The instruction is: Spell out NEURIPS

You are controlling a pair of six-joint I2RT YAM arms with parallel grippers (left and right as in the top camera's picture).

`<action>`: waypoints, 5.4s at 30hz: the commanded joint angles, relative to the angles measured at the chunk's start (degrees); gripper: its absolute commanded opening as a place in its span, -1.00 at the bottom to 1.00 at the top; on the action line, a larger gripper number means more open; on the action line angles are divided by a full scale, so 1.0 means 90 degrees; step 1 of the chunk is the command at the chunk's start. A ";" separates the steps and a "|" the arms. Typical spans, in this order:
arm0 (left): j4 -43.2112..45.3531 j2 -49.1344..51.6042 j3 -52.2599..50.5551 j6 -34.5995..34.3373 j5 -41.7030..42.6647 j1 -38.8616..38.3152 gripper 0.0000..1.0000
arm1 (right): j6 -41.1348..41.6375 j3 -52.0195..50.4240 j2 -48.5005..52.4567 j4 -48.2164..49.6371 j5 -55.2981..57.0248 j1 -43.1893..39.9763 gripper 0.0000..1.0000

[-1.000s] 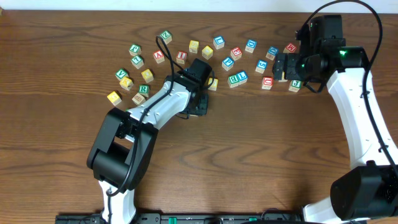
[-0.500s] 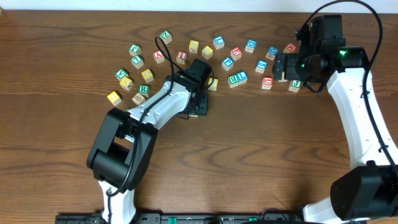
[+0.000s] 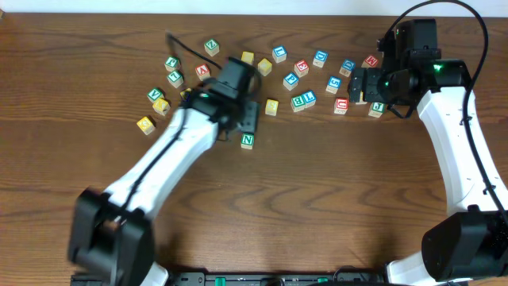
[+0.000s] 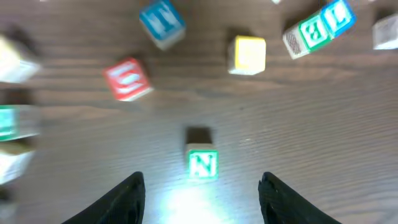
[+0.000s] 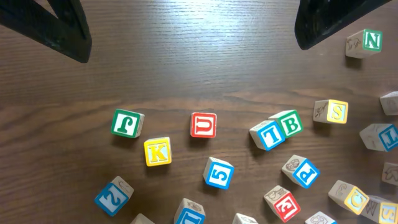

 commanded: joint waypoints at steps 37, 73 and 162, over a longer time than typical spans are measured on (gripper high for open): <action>-0.1149 -0.1321 0.0143 0.1392 -0.0053 0.1872 0.56 | 0.0049 0.0114 -0.0012 0.0282 -0.0100 0.0044 0.98; 0.1042 -0.0284 0.0134 0.1146 -0.0053 0.1872 0.59 | 0.0651 0.0114 0.0005 0.1620 -0.0124 0.0279 0.96; -0.0160 -0.0265 0.0216 0.1008 -0.0053 0.2484 0.95 | -0.1073 0.5076 0.5765 0.0826 0.0930 0.1489 -0.42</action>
